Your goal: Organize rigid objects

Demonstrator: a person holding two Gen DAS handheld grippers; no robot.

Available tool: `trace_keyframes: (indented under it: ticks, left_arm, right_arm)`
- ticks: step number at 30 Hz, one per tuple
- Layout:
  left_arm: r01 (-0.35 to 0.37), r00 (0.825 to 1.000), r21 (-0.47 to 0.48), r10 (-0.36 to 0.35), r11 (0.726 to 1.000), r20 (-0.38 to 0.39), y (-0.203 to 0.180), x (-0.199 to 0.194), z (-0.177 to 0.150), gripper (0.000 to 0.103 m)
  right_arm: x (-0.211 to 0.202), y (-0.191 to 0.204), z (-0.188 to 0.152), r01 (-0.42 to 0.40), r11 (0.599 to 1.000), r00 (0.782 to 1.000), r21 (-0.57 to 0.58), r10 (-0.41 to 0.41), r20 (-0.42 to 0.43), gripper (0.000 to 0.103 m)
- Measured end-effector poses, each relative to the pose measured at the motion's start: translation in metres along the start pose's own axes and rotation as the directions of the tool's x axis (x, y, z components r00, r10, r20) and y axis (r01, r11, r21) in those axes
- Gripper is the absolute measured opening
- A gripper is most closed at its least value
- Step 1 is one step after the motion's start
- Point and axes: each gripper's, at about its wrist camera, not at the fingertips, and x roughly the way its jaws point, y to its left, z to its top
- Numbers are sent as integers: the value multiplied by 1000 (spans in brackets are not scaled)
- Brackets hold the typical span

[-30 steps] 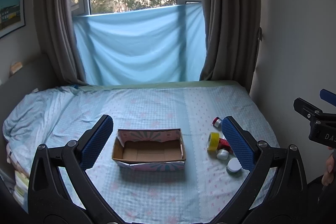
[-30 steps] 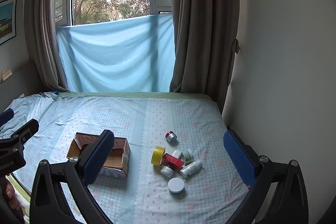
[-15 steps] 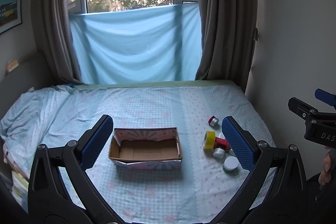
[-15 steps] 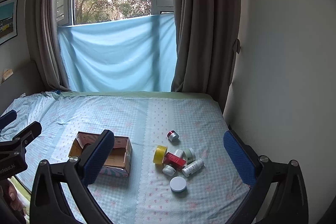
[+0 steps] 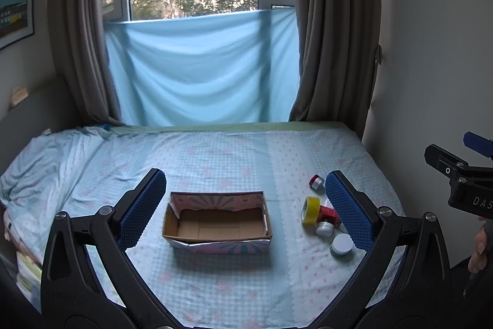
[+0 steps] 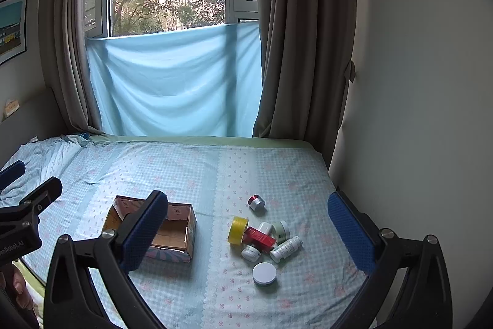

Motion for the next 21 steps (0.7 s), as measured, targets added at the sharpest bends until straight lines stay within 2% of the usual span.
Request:
trace_keyframes:
  ticks: [21]
  left_arm:
    - [23, 1000, -21, -23, 1000, -5, 9, 10, 8, 103]
  right_arm:
    - [7, -1, 5, 13, 999, 1000, 41, -13, -3, 103]
